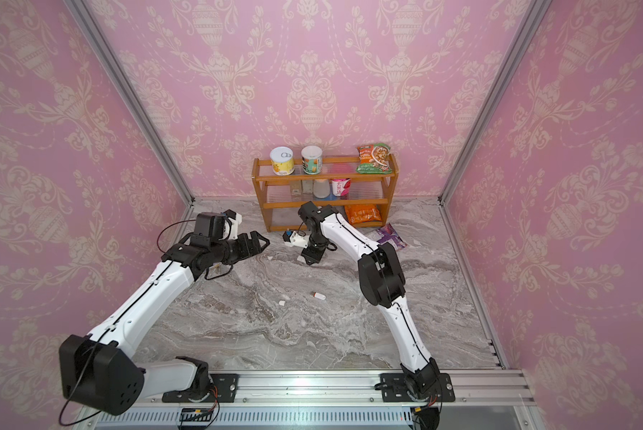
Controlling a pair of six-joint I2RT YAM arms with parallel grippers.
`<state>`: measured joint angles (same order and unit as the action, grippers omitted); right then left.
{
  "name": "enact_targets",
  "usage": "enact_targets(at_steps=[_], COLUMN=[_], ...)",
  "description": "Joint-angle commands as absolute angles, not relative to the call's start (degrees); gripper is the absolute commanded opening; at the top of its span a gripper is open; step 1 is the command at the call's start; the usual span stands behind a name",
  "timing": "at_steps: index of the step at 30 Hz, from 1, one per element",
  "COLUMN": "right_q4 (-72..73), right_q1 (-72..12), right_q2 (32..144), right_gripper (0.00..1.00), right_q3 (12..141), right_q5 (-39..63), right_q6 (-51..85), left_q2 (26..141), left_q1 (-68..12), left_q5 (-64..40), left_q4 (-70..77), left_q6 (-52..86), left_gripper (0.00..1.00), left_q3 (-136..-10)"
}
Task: Close the usb drive cover
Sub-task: Place the USB drive at the center of the board.
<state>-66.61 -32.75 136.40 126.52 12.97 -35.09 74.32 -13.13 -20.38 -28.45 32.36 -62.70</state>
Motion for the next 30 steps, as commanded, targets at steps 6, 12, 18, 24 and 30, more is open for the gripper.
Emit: enact_targets(at_steps=[6,12,18,24,30], right_q4=[-75.4,-71.4,-64.3,-56.6,-48.1], right_q1=[-32.9,-32.9,-33.3,-33.6,-33.0], right_q2=[141.4,140.2,138.3,133.7,123.6], right_gripper=[0.03,0.05,0.13,0.32,0.48], right_q3=[130.5,126.1,120.0,113.3,104.1], right_q5=[10.8,10.0,7.7,6.3,9.8], right_q6=[-35.8,-34.7,-32.4,-30.9,-29.8], left_q2=[76.6,78.0,77.7,77.5,77.7], left_q1=[-12.2,-12.2,-12.2,-12.2,-12.2], left_q5=[-21.1,-22.8,-22.6,-22.8,-23.4], left_q4=[-28.8,-28.1,-28.3,-28.4,-27.6], left_q6=[30.0,30.3,30.3,31.0,31.9], left_gripper=[0.90,0.89,0.89,0.89,0.89], left_q3=[-62.8,-63.2,-63.0,-63.1,-62.2])
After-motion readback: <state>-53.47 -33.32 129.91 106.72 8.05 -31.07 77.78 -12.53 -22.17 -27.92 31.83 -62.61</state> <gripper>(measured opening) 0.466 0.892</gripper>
